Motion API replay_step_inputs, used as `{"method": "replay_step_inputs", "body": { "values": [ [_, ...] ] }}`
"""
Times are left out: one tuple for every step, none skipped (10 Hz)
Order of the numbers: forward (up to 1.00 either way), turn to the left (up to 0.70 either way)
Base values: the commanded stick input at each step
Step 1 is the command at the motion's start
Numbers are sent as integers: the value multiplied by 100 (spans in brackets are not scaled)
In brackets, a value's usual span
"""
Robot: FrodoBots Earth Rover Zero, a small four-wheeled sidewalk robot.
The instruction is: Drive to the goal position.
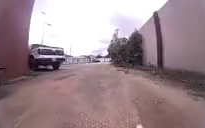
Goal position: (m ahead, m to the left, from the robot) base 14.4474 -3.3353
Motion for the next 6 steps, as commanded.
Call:
{"method": "replay_step_inputs", "body": {
  "values": [
    [50,-1],
    [50,-1],
    [50,-1],
    [50,-1],
    [50,-1],
    [50,-1]
  ]
}}
